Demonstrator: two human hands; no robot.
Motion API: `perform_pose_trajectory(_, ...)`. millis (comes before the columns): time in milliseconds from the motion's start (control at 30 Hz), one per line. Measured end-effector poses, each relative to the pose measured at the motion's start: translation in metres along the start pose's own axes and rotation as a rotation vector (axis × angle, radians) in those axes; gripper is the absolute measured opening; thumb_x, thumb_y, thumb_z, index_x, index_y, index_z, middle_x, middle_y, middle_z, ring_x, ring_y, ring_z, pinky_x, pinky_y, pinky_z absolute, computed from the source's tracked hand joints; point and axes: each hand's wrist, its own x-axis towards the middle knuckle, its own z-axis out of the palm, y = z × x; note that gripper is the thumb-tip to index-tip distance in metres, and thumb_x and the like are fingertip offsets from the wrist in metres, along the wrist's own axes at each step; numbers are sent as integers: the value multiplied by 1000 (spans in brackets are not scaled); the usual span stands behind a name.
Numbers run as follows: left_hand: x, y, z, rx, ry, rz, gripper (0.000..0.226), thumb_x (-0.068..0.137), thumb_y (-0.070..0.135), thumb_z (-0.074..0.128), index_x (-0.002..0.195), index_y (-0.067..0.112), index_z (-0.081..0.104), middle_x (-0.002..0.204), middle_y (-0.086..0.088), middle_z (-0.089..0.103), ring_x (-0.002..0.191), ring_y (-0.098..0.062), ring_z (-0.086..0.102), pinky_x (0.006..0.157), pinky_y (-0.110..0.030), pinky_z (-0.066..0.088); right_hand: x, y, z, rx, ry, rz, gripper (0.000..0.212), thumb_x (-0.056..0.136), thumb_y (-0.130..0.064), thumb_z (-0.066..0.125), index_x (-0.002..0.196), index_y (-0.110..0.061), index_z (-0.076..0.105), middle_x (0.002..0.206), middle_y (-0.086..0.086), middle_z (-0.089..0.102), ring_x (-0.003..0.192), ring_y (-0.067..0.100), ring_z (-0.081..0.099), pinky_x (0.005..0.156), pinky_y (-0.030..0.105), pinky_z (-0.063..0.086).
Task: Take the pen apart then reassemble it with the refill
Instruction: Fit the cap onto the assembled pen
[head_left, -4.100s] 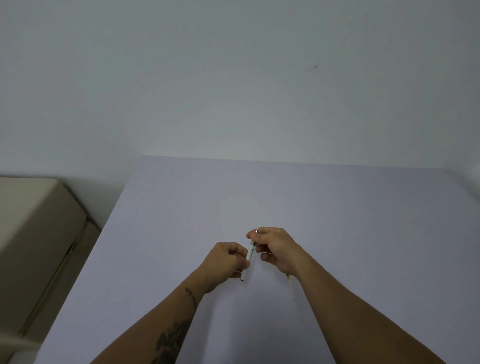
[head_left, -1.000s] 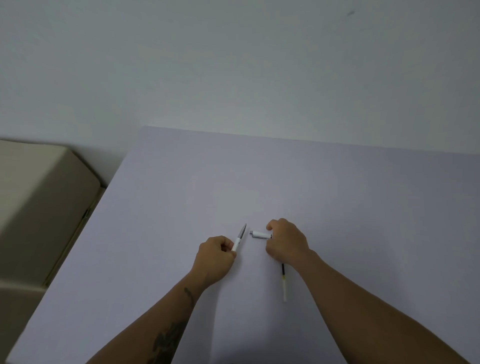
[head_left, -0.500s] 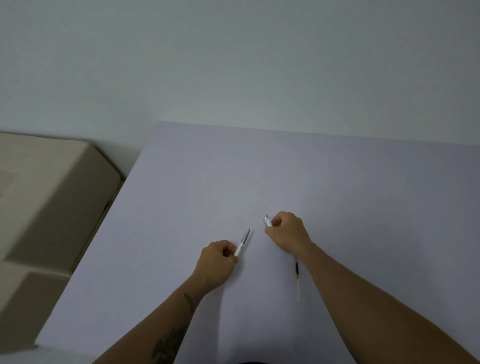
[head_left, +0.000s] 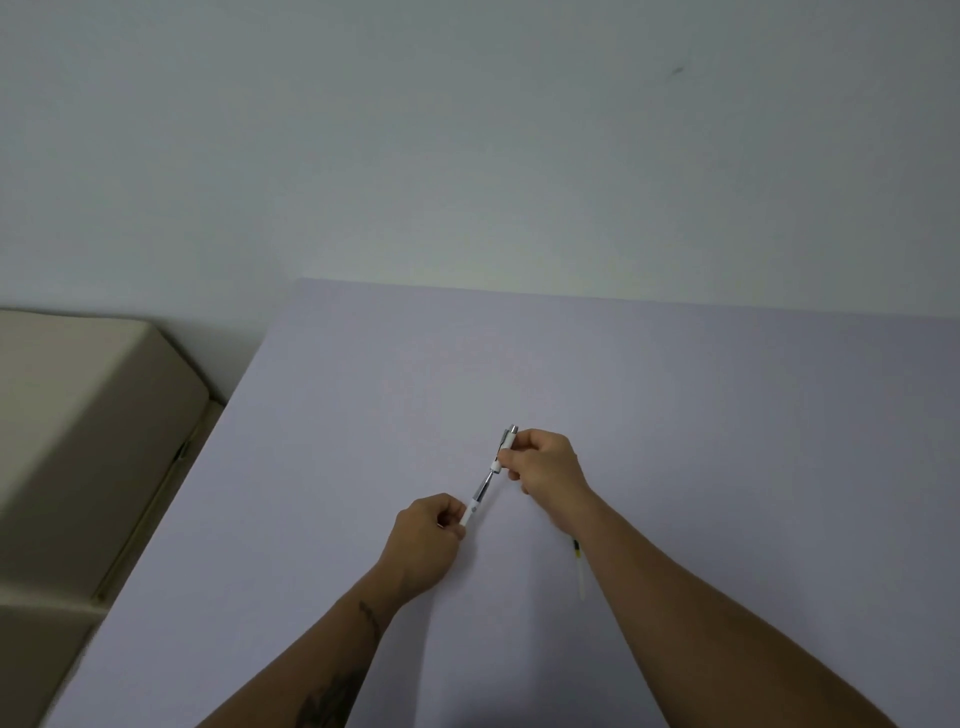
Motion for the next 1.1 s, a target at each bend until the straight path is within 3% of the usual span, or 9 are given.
perform_pose_trajectory(200,-8,8,-9,-60,-2,50,20,86,6,59,74,21,62,71,1,59,60,-14,50,59,-25,45,-14,6,6,-36,-73,17,5,83,-8,68,81,-10,71,84,11,72,65,14,59,58,26,46)
perform_pose_trajectory(333,-9,16,-16,-143,-2,46,21,84,2,63,72,19,66,68,0,59,61,-16,52,59,-30,47,-23,4,6,-50,-36,-10,12,87,-8,64,80,-12,73,92,15,76,67,13,62,59,25,47)
perform_pose_trajectory(500,-11,22,-13,-194,7,49,15,83,2,64,78,15,70,68,-2,60,61,-16,53,60,-31,49,-29,-3,4,-83,-14,-102,11,88,-8,63,87,-12,73,85,5,77,68,10,64,61,23,48)
perform_pose_trajectory(833,-10,19,3,-214,22,95,6,83,11,72,86,16,70,74,0,65,65,-14,60,69,-30,58,-37,12,9,-80,53,-45,1,85,-11,69,85,-11,69,77,5,72,65,13,66,61,28,54)
perform_pose_trajectory(967,-8,7,8,-87,51,159,17,89,19,66,106,20,68,101,-1,69,86,-14,65,87,-31,57,-34,19,5,-199,152,-68,4,83,-17,67,87,-14,67,75,3,69,69,18,66,66,34,53)
perform_pose_trajectory(1100,-4,-17,7,490,10,331,57,94,41,48,145,18,38,152,-1,39,135,-22,41,113,-37,36,-33,33,-3,-466,200,-105,6,87,-25,66,90,-21,64,74,-5,64,66,12,61,58,25,45)
